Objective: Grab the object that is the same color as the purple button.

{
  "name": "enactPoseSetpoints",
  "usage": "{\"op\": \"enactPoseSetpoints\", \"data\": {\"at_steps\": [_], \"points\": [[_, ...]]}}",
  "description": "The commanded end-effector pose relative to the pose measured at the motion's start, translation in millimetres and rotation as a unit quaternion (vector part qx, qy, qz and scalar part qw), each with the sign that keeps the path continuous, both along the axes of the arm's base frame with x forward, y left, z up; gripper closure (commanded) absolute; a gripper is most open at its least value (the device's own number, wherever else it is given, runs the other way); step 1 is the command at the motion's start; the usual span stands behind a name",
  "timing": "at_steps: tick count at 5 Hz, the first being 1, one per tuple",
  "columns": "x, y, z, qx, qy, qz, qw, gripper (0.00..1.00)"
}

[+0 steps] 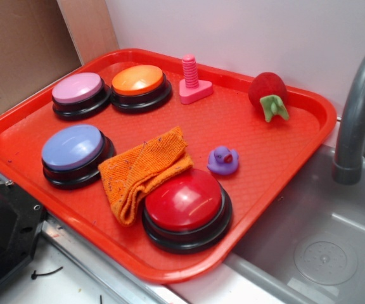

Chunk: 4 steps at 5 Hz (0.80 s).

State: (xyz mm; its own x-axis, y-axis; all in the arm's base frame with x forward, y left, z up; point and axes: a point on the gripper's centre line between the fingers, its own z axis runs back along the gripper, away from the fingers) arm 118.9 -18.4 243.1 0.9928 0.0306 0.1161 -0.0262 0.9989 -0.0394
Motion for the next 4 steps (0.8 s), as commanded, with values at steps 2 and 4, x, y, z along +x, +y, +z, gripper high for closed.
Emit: {"op": "enactPoseSetpoints", "data": {"at_steps": [2,4], "points": [[24,-20,-10,-0.003,0.011,-0.003,1.0,0.0],[75,-53,-36,-0.01,0.017,0.002,1.0,0.0]]}}
